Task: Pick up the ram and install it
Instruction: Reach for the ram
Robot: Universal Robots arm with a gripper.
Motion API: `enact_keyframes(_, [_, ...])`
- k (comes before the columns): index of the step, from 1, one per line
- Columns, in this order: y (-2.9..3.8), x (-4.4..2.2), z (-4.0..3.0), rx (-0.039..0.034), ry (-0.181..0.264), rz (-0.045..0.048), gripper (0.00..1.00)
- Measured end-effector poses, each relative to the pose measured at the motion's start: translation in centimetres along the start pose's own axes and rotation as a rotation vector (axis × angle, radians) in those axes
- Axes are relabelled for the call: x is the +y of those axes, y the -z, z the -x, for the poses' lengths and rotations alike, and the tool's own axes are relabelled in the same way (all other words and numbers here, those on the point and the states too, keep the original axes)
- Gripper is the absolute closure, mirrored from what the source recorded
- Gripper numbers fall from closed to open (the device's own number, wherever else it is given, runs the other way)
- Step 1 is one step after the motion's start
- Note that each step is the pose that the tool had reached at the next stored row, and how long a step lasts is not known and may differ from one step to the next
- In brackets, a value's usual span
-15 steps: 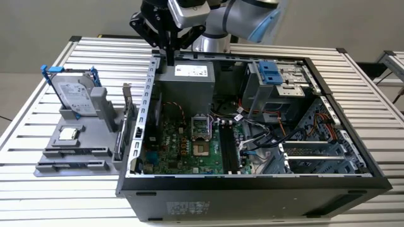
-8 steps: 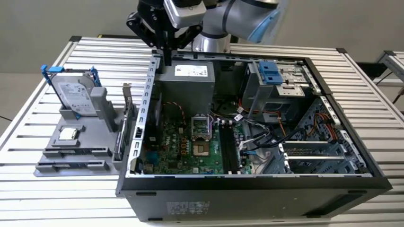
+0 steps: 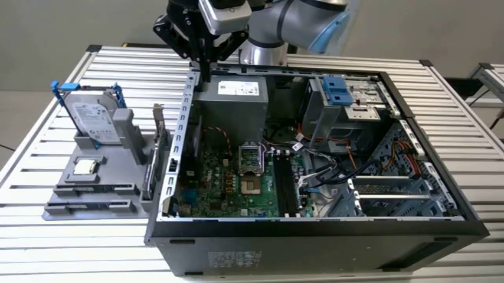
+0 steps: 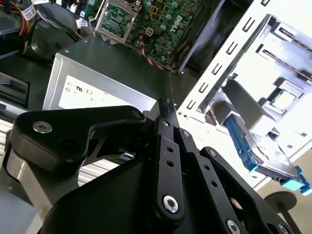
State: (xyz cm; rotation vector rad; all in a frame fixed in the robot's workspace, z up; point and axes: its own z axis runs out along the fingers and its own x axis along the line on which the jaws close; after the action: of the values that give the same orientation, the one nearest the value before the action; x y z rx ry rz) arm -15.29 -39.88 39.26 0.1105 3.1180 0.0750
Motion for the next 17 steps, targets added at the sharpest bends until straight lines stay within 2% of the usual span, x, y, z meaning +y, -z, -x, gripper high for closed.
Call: enact_keyframes(17, [0.03, -0.09, -1.28, 0.0, 0.0, -0.0001, 1.0])
